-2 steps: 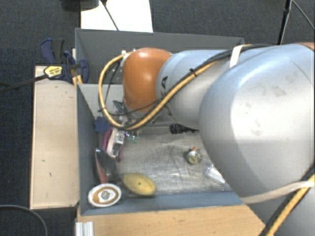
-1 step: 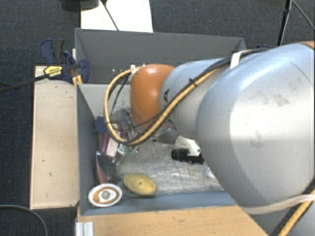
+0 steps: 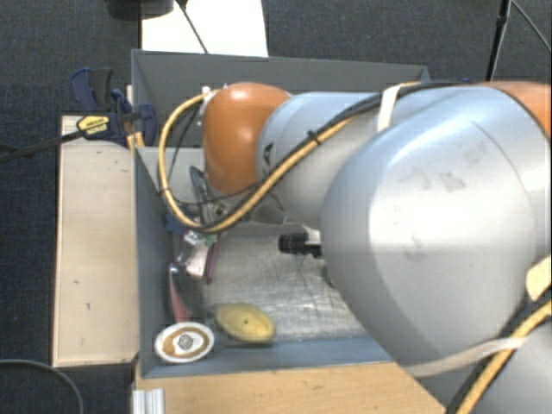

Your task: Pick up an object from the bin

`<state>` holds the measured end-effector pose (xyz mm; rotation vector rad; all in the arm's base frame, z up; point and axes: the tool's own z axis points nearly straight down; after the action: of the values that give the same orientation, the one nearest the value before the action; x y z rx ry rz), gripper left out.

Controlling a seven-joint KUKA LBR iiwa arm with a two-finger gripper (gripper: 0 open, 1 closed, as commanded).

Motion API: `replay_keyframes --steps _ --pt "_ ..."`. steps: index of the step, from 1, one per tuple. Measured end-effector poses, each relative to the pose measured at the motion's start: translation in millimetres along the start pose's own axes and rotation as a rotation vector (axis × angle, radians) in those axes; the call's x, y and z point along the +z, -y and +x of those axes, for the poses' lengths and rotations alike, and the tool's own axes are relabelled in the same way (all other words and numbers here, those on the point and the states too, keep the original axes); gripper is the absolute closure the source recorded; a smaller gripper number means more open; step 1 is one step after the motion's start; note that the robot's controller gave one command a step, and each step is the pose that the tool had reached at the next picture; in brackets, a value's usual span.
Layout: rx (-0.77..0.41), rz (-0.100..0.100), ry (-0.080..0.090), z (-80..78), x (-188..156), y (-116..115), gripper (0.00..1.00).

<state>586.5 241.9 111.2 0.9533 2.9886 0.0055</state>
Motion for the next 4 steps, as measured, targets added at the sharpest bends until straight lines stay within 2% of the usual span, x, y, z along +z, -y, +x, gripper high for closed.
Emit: replay_keyframes --steps 1,2,3,4 --pt "-0.419 -0.012 0.01 -5.5 16.2 -11.4 0.0" --pt "-0.419 -0.008 0.015 -7.8 18.2 -9.1 1.0" --pt "-0.422 0.003 -0.003 -4.9 39.7 -1.9 1.0" --pt "-0.4 -0.004 0.002 10.6 -83.6 2.1 1.0"
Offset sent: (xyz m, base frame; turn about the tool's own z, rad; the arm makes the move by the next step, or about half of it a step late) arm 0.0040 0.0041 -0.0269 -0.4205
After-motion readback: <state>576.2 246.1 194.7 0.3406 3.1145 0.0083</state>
